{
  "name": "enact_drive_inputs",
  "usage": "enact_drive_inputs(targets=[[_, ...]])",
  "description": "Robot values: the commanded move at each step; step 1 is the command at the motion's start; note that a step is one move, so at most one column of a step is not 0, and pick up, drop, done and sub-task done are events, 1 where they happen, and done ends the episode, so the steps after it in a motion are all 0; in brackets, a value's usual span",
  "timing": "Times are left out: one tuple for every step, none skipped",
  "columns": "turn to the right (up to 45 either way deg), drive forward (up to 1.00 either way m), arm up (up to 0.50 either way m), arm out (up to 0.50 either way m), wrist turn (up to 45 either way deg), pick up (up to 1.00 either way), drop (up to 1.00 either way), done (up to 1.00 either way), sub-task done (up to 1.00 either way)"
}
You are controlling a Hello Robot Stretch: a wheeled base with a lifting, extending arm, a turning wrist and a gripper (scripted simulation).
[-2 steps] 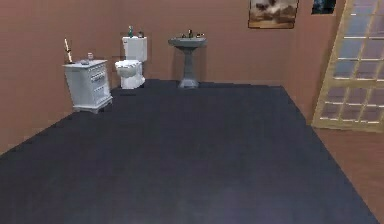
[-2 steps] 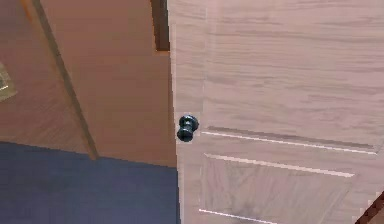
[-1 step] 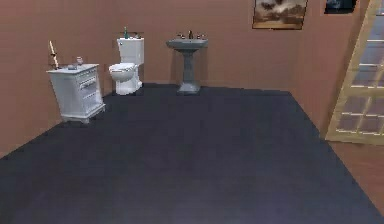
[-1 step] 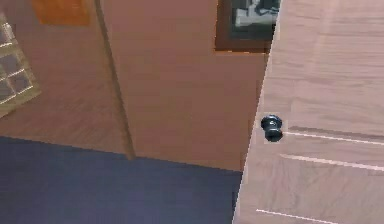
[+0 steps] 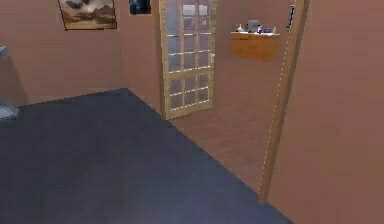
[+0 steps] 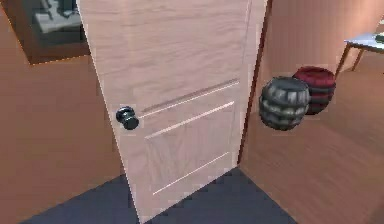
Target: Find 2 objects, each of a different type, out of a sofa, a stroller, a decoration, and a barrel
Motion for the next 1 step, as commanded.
enact_drive_inputs(targets=[[0.0,1.00,0.00,0.00,0.0,0.00,0.00,0.00,0.00]])
